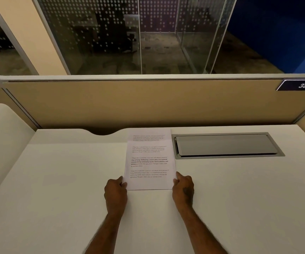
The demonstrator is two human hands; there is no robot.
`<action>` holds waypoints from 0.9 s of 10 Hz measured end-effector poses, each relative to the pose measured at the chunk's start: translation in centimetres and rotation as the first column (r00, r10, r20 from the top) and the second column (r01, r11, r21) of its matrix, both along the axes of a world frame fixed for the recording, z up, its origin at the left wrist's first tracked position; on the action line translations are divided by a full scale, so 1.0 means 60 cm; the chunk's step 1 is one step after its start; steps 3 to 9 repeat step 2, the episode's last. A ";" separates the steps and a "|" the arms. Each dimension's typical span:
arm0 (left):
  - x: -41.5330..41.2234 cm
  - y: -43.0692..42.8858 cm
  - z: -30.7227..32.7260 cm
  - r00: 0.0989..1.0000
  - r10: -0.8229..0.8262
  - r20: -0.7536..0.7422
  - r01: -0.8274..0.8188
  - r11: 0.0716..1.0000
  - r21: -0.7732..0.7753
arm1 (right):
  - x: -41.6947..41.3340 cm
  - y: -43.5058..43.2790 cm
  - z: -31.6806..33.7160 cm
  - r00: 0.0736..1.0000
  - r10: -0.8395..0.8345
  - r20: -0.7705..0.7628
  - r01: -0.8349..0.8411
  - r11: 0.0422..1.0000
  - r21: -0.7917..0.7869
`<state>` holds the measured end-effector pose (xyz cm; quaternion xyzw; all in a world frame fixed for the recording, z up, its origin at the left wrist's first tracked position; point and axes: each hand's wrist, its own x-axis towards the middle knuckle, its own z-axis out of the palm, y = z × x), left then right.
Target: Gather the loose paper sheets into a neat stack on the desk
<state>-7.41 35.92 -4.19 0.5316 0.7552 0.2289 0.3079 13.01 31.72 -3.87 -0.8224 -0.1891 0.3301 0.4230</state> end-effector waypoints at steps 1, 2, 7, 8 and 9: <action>-0.012 -0.019 0.021 0.997 0.037 0.074 -0.039 0.999 0.028 | -0.004 -0.020 0.026 0.983 0.095 0.160 -0.091 0.995 -0.037; -0.025 -0.048 0.039 0.994 0.024 0.103 -0.033 0.996 0.084 | -0.014 -0.052 0.044 0.927 0.210 0.311 -0.200 0.978 -0.062; -0.025 -0.048 0.039 0.994 0.024 0.103 -0.033 0.996 0.084 | -0.014 -0.052 0.044 0.927 0.210 0.311 -0.200 0.978 -0.062; -0.025 -0.048 0.039 0.994 0.024 0.103 -0.033 0.996 0.084 | -0.014 -0.052 0.044 0.927 0.210 0.311 -0.200 0.978 -0.062; -0.025 -0.048 0.039 0.994 0.024 0.103 -0.033 0.996 0.084 | -0.014 -0.052 0.044 0.927 0.210 0.311 -0.200 0.978 -0.062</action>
